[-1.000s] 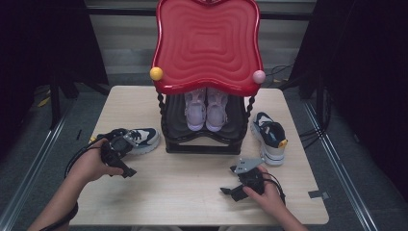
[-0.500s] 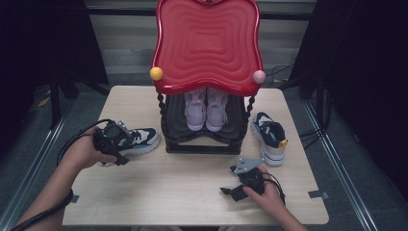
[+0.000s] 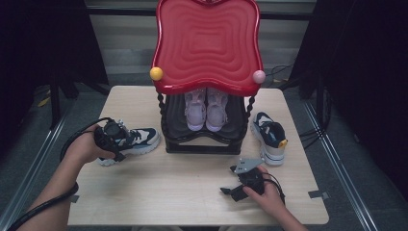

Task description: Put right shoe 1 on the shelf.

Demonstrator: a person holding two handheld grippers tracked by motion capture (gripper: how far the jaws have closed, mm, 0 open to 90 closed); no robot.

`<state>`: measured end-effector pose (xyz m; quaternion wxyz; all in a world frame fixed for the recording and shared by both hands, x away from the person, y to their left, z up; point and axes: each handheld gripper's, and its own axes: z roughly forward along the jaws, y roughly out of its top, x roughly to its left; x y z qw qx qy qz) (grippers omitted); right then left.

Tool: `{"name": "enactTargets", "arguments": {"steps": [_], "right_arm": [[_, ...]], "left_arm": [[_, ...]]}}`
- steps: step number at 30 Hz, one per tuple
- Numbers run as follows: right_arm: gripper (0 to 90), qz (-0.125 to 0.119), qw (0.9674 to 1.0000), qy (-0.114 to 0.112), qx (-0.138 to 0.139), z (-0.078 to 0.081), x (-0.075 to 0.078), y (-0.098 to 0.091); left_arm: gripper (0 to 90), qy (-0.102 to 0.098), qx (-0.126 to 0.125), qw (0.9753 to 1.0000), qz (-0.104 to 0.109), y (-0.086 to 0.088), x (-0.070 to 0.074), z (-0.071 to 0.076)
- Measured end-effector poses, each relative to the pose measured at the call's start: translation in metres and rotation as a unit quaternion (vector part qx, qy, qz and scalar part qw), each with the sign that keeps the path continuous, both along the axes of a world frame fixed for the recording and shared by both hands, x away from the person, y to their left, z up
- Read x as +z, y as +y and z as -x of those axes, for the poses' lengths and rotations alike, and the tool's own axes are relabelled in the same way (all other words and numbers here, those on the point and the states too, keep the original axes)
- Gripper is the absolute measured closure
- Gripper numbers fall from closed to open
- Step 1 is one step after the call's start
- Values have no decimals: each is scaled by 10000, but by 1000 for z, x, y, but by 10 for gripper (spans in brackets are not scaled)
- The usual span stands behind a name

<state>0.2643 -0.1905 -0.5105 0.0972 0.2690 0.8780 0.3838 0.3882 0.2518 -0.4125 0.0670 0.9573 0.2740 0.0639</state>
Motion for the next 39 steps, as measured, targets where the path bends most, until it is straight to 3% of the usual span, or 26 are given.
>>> {"name": "enactTargets", "arguments": {"steps": [5,9,11,12,15,21,27,30,32,35,39], "right_arm": [[122,1,10000,0,0,0,0,0],[122,1,10000,1,-1,0,0,0],[122,0,10000,1,-1,0,0,0],[122,0,10000,0,-1,0,0,0],[122,1,10000,1,-1,0,0,0],[122,-1,10000,-3,-2,0,0,0],[122,0,10000,-2,-2,0,0,0],[122,0,10000,-3,-2,0,0,0],[122,3,10000,-10,5,0,0,0],[121,3,10000,-7,8,0,0,0],[121,3,10000,-8,8,0,0,0]], "left_arm": [[421,-38,-268,9993,-242,-1,-3,1],[583,-11,-243,9987,-439,-3,0,0],[699,93,-158,9988,-454,-4,2,0],[756,253,-52,9988,-408,-5,3,0],[780,498,70,9980,-374,-10,5,5],[786,735,449,9963,47,-26,19,17],[769,877,311,9954,220,-45,22,31],[745,884,230,9956,193,-47,18,35],[663,831,190,9958,334,-46,18,36],[564,599,-45,9979,246,-42,22,39],[504,734,-151,9969,228,-34,23,44]]}}
